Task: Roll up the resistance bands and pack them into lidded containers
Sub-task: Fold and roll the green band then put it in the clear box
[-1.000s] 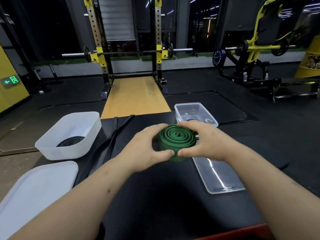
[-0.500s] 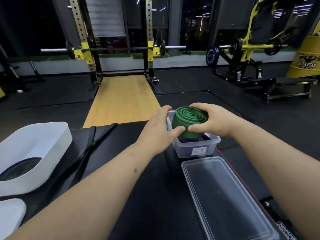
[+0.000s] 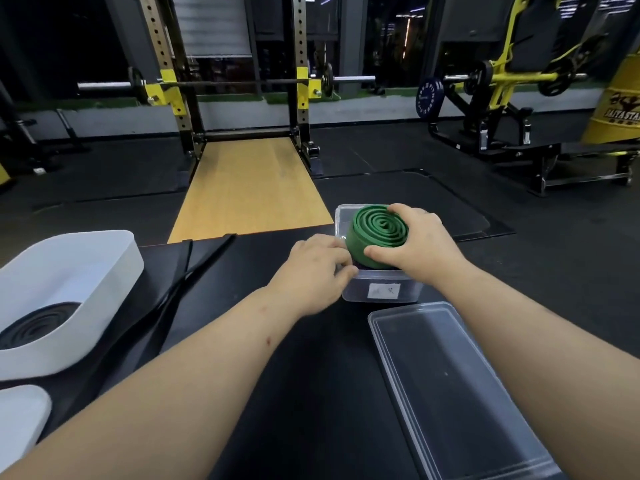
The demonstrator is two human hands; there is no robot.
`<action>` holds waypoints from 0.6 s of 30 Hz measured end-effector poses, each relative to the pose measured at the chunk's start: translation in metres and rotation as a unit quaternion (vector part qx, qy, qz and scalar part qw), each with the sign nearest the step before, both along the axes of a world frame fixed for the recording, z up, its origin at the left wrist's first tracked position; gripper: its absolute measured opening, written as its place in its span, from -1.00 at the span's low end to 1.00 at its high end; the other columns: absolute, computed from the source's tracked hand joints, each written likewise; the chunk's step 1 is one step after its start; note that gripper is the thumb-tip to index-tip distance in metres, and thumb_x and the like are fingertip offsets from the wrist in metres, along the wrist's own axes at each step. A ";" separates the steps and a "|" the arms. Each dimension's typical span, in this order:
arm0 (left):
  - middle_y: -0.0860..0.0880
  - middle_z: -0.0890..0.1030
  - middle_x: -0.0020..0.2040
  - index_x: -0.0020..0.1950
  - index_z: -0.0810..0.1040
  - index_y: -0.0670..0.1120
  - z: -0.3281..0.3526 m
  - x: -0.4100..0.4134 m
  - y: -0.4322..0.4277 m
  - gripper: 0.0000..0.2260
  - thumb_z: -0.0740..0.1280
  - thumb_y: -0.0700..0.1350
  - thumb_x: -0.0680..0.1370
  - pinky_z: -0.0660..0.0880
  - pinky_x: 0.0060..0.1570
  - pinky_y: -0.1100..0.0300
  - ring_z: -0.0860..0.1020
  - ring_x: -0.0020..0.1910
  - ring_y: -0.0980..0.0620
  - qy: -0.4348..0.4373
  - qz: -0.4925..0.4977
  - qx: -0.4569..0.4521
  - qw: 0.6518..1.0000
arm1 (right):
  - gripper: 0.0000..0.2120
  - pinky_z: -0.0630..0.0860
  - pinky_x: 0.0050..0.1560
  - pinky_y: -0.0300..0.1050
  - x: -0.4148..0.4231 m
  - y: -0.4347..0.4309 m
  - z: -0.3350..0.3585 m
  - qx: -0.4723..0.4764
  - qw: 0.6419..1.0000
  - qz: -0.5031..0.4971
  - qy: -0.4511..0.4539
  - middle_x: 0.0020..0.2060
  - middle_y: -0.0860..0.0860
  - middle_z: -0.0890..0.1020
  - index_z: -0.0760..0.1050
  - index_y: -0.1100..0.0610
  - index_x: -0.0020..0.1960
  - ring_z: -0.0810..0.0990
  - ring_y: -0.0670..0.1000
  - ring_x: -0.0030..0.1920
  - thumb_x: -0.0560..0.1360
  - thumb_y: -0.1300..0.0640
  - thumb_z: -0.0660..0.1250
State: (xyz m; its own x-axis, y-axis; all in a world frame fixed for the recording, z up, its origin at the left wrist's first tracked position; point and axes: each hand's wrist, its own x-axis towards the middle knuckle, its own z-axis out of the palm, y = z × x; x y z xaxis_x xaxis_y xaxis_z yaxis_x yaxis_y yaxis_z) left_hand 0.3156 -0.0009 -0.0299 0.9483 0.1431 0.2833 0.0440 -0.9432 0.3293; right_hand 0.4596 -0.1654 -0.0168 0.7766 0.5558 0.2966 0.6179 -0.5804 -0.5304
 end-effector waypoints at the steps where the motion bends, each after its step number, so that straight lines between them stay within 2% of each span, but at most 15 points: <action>1: 0.15 0.53 0.26 0.08 0.65 0.01 0.000 -0.003 0.004 -0.78 0.25 0.08 0.67 0.23 0.40 0.12 0.34 0.36 0.10 0.005 0.000 -0.003 1.000 | -0.16 0.40 0.40 0.06 -0.003 0.004 -0.002 -0.004 1.000 -0.004 -0.004 0.34 -0.03 0.49 0.34 -0.07 0.51 0.34 0.09 0.41 0.33 -0.27 0.53; 4: 0.17 0.49 0.25 0.06 0.64 0.02 -0.003 -0.013 0.010 -0.80 0.26 0.07 0.67 0.23 0.28 0.30 0.36 0.34 0.15 0.013 -0.001 -0.036 0.999 | -0.14 0.37 0.38 0.05 -0.004 0.019 -0.003 -0.015 1.000 -0.015 -0.016 0.37 0.01 0.45 0.28 -0.06 0.54 0.31 0.12 0.40 0.36 -0.28 0.51; 7: 0.17 0.47 0.24 0.05 0.63 0.03 -0.007 -0.017 0.011 -0.81 0.27 0.06 0.67 0.25 0.26 0.32 0.36 0.32 0.16 0.001 -0.003 -0.047 0.999 | -0.18 0.39 0.34 0.07 0.003 0.035 0.002 -0.029 0.999 -0.027 -0.023 0.33 0.04 0.45 0.28 -0.12 0.51 0.32 0.14 0.36 0.36 -0.29 0.50; 9: 0.15 0.47 0.24 0.07 0.63 0.01 -0.009 -0.017 0.011 -0.81 0.26 0.06 0.67 0.20 0.22 0.36 0.34 0.33 0.15 -0.003 -0.002 -0.044 0.999 | -0.20 0.42 0.33 0.09 0.008 0.044 0.006 -0.048 0.998 -0.028 -0.032 0.33 0.05 0.45 0.29 -0.15 0.49 0.32 0.15 0.36 0.35 -0.30 0.50; 14: 0.14 0.48 0.22 0.06 0.63 0.01 -0.013 -0.014 0.013 -0.80 0.28 0.07 0.67 0.20 0.20 0.36 0.33 0.32 0.13 -0.017 -0.010 -0.047 0.999 | -0.22 0.42 0.38 0.14 0.018 0.062 0.013 -0.037 0.997 -0.031 -0.053 0.39 0.07 0.39 0.28 -0.16 0.50 0.27 0.15 0.40 0.37 -0.28 0.50; 18: 0.16 0.48 0.20 0.04 0.64 0.02 -0.016 -0.013 0.015 -0.80 0.28 0.07 0.66 0.22 0.25 0.33 0.34 0.31 0.14 -0.025 -0.013 -0.051 0.998 | -0.16 0.41 0.41 0.18 0.023 0.070 0.007 -0.130 0.987 -0.032 -0.083 0.47 0.15 0.31 0.21 -0.14 0.55 0.25 0.22 0.42 0.39 -0.26 0.51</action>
State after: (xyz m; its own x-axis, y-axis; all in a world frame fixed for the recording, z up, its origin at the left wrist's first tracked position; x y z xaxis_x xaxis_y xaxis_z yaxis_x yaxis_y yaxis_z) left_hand 0.3028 0.0138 -0.0455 0.9374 0.1490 0.3147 0.0012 -0.9052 0.4249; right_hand 0.4827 -0.0951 -0.0099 0.7654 0.5818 0.2753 0.6415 -0.7243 -0.2526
